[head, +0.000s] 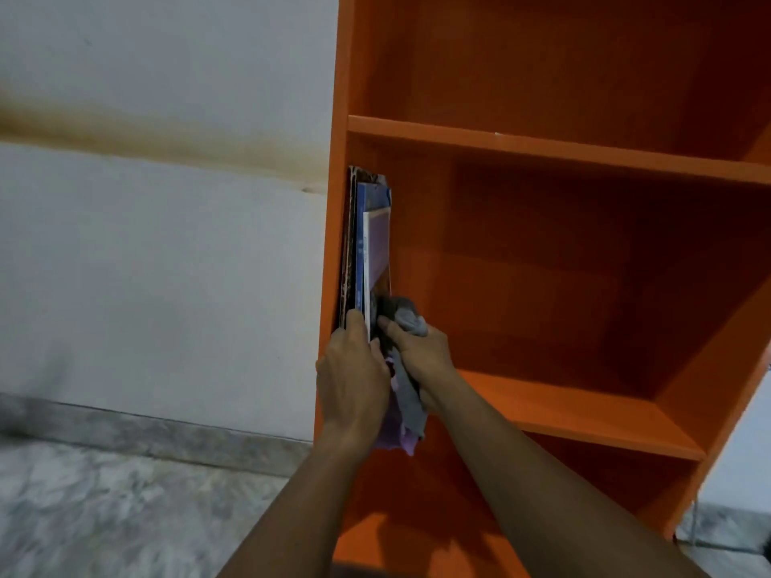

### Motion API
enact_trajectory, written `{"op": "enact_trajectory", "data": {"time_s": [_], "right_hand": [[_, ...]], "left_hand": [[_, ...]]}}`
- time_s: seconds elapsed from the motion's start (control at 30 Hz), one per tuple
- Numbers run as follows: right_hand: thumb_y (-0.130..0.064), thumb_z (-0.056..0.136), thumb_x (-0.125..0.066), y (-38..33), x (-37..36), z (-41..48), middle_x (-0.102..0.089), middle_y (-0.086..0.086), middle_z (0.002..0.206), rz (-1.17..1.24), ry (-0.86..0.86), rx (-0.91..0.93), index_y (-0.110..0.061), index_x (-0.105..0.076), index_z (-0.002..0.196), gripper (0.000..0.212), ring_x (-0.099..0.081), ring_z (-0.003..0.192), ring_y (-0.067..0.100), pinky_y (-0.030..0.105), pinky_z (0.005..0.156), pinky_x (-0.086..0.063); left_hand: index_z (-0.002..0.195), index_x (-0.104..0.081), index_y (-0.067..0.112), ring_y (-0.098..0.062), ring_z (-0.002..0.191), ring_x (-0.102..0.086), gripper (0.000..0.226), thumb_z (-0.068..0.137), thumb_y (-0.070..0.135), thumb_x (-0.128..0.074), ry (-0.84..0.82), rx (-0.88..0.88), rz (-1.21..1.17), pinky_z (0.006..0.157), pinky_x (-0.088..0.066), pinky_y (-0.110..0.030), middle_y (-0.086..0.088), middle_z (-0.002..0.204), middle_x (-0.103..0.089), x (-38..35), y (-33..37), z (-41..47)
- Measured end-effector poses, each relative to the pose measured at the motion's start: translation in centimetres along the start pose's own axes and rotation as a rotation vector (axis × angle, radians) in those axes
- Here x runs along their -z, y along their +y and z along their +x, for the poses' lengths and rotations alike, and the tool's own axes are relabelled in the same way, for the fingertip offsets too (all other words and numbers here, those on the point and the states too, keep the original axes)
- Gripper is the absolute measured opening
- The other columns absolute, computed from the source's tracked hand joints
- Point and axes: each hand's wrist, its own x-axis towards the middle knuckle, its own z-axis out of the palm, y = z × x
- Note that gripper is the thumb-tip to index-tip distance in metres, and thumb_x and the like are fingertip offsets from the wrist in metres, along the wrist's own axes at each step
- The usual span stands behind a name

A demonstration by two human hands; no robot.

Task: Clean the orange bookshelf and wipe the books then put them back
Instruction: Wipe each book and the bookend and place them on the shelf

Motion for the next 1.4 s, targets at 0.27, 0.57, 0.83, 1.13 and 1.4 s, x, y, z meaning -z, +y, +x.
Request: {"op": "enact_trajectory", "data": {"time_s": [0.27, 0.57, 0.83, 1.13, 1.4], "right_hand": [[-0.021, 0.079, -0.088, 1.1, -0.2, 0.2, -0.078, 0.013, 0.091, -0.003, 0.035, 0.04, -0.017, -0.076, 0.082, 0.013, -0.075, 0.09, 0.031, 0.057, 0.085, -0.06], [-0.038, 0.081, -0.085, -1.2, 6.1, -13.0, -0.075, 0.019, 0.091, 0.021, 0.257, 0.088, -0.002, -0.07, 0.096, 0.041, -0.074, 0.082, 0.032, 0.049, 0.076, -0.063], [-0.037, 0.098, -0.066, 7.6, 18.0, -27.5, -0.062, 0.0, 0.085, -0.012, 0.442, -0.288, -0.017, -0.065, 0.101, 0.02, -0.063, 0.075, 0.013, 0.035, 0.069, -0.051], [-0.037, 0.097, -0.052, 19.8, 23.1, -37.2, -0.063, 0.012, 0.103, -0.506, 0.333, -0.393, -0.008, -0.058, 0.116, 0.035, -0.065, 0.093, 0.028, 0.033, 0.07, -0.045], [-0.049, 0.098, -0.035, 28.1, 26.7, -45.3, -0.028, 0.015, 0.16, -1.436, -0.103, -0.366, -0.019, -0.019, 0.161, 0.071, -0.037, 0.135, 0.039, 0.054, 0.102, -0.039]], "left_hand": [[0.108, -0.051, 0.017, -0.033, 0.09, -0.07, 0.021, 0.1, 0.034, -0.059, -0.028, -0.014, 0.081, 0.072, -0.056, -0.042, -0.01, 0.108, -0.071, 0.5, -0.9, -0.5], [0.114, -0.053, 0.018, -0.035, 0.093, -0.062, 0.028, 0.089, 0.031, -0.059, -0.171, -0.085, 0.189, 0.076, -0.052, -0.044, -0.008, 0.112, -0.058, 4.3, 2.6, -7.1], [0.125, -0.054, 0.017, -0.036, 0.1, -0.058, 0.043, 0.087, 0.033, -0.064, -0.699, 0.116, 0.179, 0.08, -0.051, -0.044, -0.012, 0.119, -0.057, 3.4, 1.6, -25.1], [0.121, -0.058, 0.006, -0.03, 0.102, -0.063, 0.058, 0.076, 0.042, -0.069, -1.173, 0.844, -0.033, 0.077, -0.051, -0.033, -0.01, 0.116, -0.065, 2.3, -2.9, -44.4], [0.079, -0.067, 0.009, -0.028, 0.082, -0.067, 0.014, 0.078, 0.022, -0.071, -1.052, 1.016, -0.164, 0.067, -0.052, -0.035, -0.01, 0.082, -0.069, 0.5, -3.9, -45.6]]}}
